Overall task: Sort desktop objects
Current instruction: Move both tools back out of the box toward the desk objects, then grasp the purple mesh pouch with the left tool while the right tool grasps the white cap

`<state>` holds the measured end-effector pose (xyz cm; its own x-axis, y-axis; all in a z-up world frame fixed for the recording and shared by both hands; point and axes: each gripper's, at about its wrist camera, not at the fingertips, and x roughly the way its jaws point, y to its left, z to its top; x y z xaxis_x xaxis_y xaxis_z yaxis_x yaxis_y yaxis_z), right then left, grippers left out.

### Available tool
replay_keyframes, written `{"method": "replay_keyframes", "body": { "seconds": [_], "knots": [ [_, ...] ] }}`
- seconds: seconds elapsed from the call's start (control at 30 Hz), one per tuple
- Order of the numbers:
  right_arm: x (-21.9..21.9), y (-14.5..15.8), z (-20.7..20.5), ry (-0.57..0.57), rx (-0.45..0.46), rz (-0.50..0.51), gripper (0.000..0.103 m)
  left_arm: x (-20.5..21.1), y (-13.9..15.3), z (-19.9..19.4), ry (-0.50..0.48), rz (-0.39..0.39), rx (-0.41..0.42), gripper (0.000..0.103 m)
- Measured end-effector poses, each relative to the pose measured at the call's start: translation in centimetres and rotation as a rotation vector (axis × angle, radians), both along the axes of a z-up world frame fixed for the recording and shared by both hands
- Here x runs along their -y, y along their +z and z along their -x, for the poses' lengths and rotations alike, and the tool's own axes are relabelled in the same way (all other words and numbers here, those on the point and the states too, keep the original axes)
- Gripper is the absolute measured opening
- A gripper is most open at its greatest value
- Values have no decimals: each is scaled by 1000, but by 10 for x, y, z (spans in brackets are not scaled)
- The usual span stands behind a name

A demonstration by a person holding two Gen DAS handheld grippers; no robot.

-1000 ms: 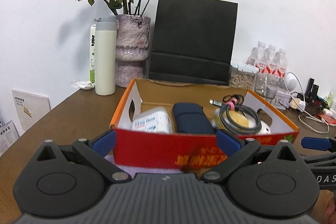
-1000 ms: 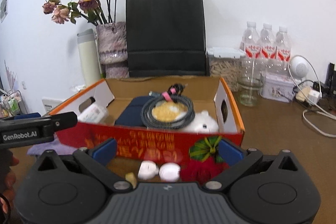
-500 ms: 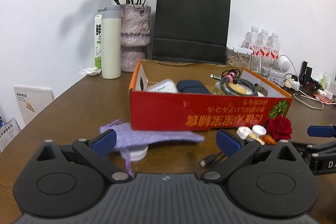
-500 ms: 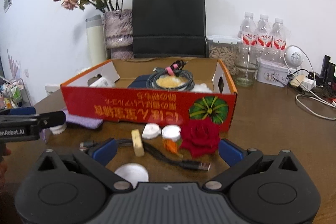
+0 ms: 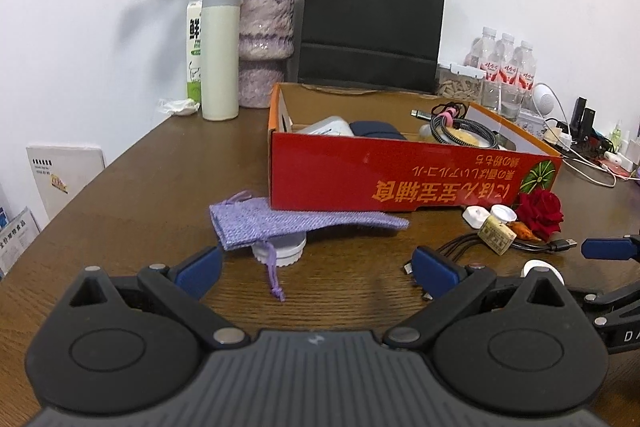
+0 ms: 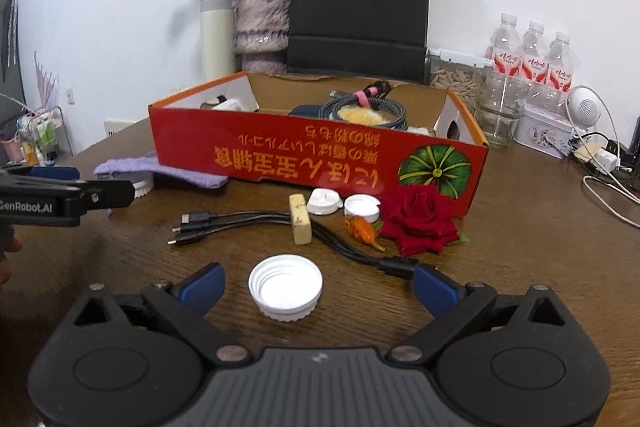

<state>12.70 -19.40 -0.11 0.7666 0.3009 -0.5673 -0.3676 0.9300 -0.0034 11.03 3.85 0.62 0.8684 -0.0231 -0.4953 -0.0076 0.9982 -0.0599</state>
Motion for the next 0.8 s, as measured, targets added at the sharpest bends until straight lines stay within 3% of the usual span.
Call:
{"method": "replay_keyframes", "body": {
  "seconds": [0.2,0.33,0.4,0.47,0.6,0.73,0.8],
  "knots": [
    [-2,-2,-1,14,-15,1,96,2,-1,-1,-7,-7,-8,103],
    [-4,-4,-4,27,-42,-5,83,1,-2,-4,5,-9,-21,103],
    [-4,-5,-6,29,-59,-10,83,-2,-2,-6,14,-10,-28,103],
    [-5,-6,-6,31,-64,-14,73,-4,-3,-8,22,-11,-32,103],
    [-8,-6,-6,38,-57,-4,65,-7,-4,-11,32,-14,-39,103],
    [-10,-4,-4,60,-49,-10,39,-8,-5,-12,36,-26,-41,103],
    [-9,-4,-3,60,-49,-14,39,-7,-5,-12,39,-34,-39,103]
  ]
}}
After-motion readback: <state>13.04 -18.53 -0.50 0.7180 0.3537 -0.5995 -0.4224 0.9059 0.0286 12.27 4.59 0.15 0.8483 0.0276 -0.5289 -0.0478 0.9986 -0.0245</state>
